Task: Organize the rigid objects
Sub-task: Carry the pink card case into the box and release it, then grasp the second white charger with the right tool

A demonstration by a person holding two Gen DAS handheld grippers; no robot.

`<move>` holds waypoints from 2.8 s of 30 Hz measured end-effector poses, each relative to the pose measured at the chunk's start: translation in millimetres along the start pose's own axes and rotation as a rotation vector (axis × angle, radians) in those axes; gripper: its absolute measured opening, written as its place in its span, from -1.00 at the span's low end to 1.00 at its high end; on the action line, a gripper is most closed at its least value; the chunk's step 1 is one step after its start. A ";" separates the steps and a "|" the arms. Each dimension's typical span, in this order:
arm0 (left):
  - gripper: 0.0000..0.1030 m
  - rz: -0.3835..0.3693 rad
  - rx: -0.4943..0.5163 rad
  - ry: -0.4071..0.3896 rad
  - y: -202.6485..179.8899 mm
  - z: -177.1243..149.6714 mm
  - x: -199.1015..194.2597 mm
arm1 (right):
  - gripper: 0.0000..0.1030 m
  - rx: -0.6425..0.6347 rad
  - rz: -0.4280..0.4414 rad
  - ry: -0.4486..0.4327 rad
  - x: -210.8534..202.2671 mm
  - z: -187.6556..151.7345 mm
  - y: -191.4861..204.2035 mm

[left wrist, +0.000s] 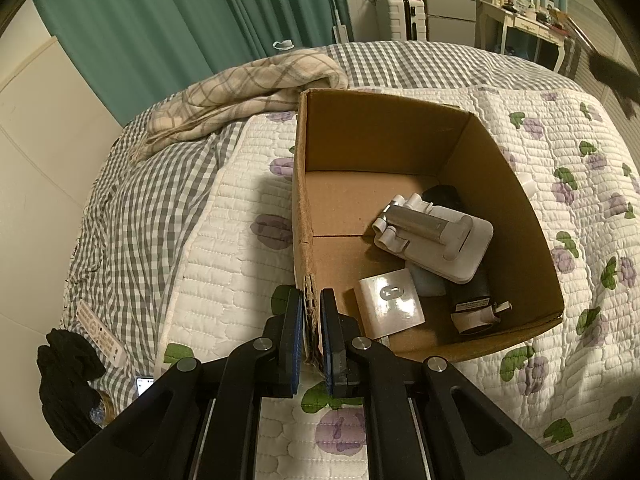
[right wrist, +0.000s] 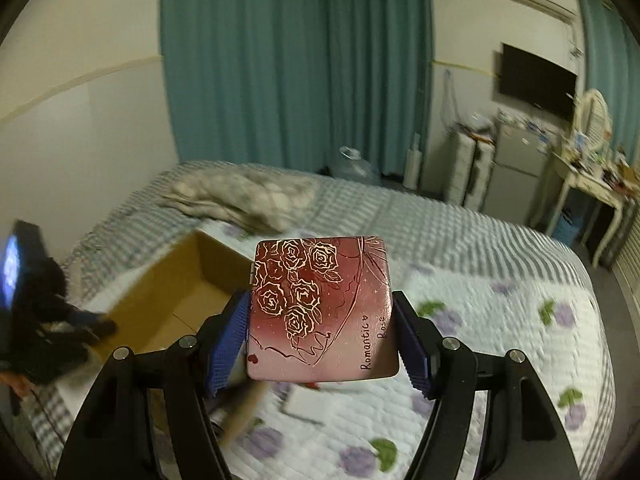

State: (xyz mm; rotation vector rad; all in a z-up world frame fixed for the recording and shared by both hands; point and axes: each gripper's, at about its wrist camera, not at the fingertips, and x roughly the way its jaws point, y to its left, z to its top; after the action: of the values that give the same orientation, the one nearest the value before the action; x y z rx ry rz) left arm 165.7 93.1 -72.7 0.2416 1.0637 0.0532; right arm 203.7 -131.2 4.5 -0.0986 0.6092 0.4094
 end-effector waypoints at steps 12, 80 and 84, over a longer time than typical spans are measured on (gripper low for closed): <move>-0.86 -0.011 -0.006 -0.003 0.7 0.9 0.9 | 0.34 -0.123 0.134 0.125 69.1 -24.4 96.3; -0.86 0.011 0.005 -0.003 -1.0 -0.9 0.7 | 0.99 -0.129 -0.011 0.390 132.1 -152.3 -13.1; -0.86 0.013 0.007 -0.004 -1.0 -1.1 0.6 | 0.90 -0.126 0.023 0.400 142.5 -152.7 -13.3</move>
State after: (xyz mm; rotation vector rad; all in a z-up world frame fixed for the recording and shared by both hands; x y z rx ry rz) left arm 164.9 92.5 -73.9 0.2548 1.0588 0.0607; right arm 233.0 -126.2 -202.6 -0.2985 0.9790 0.4539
